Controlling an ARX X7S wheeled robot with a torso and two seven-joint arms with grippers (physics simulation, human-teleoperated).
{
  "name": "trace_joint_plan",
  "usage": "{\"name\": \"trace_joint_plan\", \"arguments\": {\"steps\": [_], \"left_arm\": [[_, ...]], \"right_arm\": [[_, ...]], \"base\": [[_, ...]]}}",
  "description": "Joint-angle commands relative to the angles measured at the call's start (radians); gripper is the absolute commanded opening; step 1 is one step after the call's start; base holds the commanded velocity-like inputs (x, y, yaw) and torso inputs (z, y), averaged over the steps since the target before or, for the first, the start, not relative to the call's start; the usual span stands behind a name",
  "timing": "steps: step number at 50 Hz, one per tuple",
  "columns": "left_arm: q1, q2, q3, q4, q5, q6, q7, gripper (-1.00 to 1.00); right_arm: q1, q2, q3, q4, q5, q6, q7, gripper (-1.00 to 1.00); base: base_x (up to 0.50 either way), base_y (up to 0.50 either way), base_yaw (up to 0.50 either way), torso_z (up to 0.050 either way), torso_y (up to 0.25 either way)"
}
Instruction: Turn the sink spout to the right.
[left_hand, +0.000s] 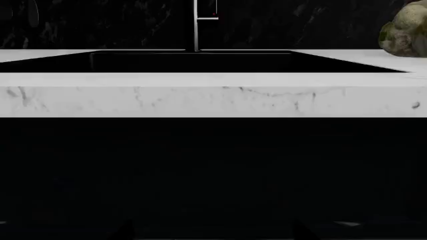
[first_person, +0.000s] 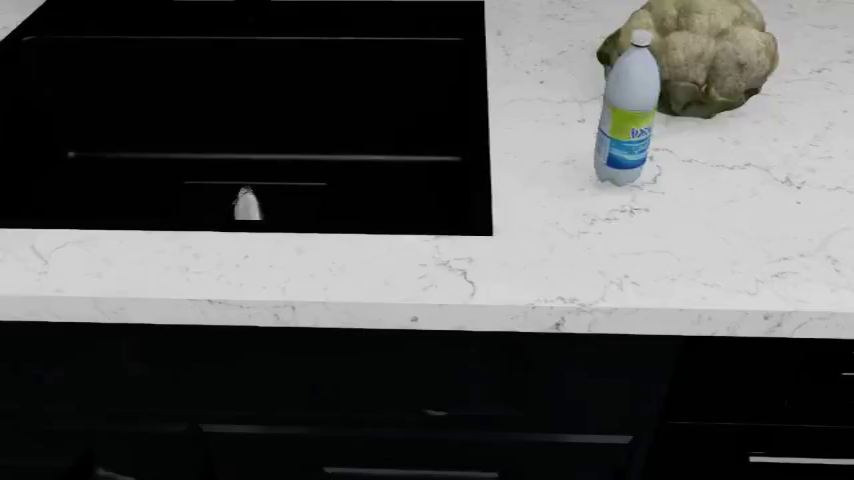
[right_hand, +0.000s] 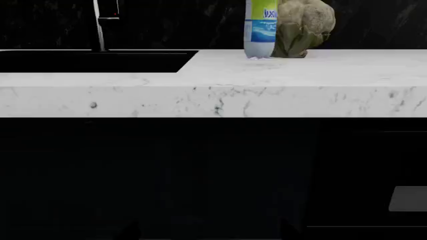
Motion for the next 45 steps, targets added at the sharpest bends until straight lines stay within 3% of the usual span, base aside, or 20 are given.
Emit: {"name": "trace_joint_plan", "arguments": {"steps": [1, 17, 21, 45], "left_arm": [[0.000, -0.010, 0.011, 0.000, -0.010, 0.000, -0.011, 1.00], [0.015, -0.057, 0.059, 0.022, -0.094, 0.018, -0.011, 1.00], [0.024, -0.061, 0.036, 0.050, -0.177, 0.022, 0.009, 1.00], [0.026, -0.100, 0.092, 0.044, -0.209, 0.042, 0.015, 1.00]], "right_arm": [[0.004, 0.076, -0.091, -0.004, 0.076, 0.002, 0.091, 1.00], [0.007, 0.094, -0.115, 0.008, 0.090, -0.007, 0.111, 1.00], [0.008, 0.099, -0.121, 0.007, 0.094, -0.007, 0.116, 1.00], [0.017, 0.121, -0.153, 0.021, 0.110, 0.001, 0.138, 1.00]], "base": [[0.00, 0.00, 0.00, 0.000, 0.000], [0.00, 0.00, 0.00, 0.000, 0.000], [0.00, 0.00, 0.00, 0.006, 0.000], [0.00, 0.00, 0.00, 0.050, 0.000]]}}
